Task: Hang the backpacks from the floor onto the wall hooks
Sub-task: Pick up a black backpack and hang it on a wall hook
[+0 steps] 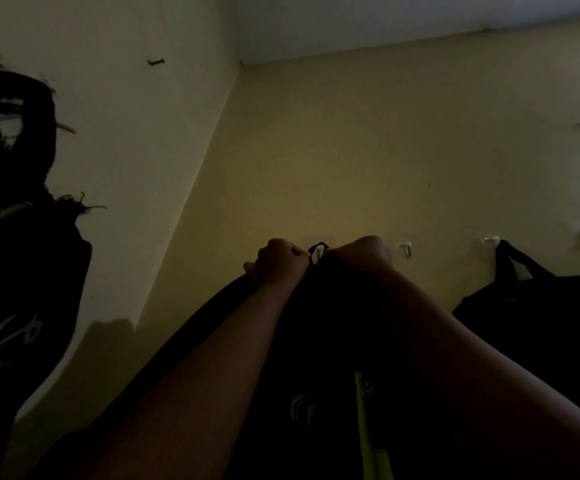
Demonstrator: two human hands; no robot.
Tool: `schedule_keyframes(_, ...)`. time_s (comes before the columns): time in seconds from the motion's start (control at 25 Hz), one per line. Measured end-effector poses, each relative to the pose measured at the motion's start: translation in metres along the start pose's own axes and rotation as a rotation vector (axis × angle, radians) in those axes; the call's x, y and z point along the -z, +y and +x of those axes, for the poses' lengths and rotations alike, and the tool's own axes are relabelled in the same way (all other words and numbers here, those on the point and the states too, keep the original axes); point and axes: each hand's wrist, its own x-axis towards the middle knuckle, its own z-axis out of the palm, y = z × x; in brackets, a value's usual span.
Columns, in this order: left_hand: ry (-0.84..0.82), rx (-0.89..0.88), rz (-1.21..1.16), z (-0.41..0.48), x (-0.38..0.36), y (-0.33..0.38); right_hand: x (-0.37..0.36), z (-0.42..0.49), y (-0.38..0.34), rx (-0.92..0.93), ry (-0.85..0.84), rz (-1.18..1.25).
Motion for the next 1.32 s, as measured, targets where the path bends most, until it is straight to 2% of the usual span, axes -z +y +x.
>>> schedule_keyframes(0.28,-0.122,0.215,-0.019,0.008,0.006,-0.001,0.004,-0.009,-0.003,-0.002,-0.048,-0.08)
schedule_keyframes(0.48,-0.197,0.226,-0.041,-0.006,0.01,-0.004,0.005,-0.026,0.003,-0.013,-0.017,-0.03)
schedule_keyframes(0.68,-0.109,0.112,-0.153,-0.034,0.021,-0.001,0.022,-0.049,0.009,0.145,0.005,0.005)
schedule_keyframes(0.84,-0.033,0.17,-0.258,-0.076,0.043,0.019,0.045,-0.077,0.009,0.178,-0.007,0.033)
schedule_keyframes(1.04,-0.124,0.368,-0.459,-0.132,0.079,0.048,0.089,-0.137,0.003,0.083,-0.122,0.145)
schedule_keyframes(1.2,-0.197,0.431,-0.484,-0.193,0.118,0.08,0.133,-0.205,-0.004,-0.12,-0.258,0.339)
schedule_keyframes(1.32,-0.199,0.464,-0.444,-0.249,0.156,0.102,0.176,-0.259,-0.015,-0.269,-0.38,0.385)
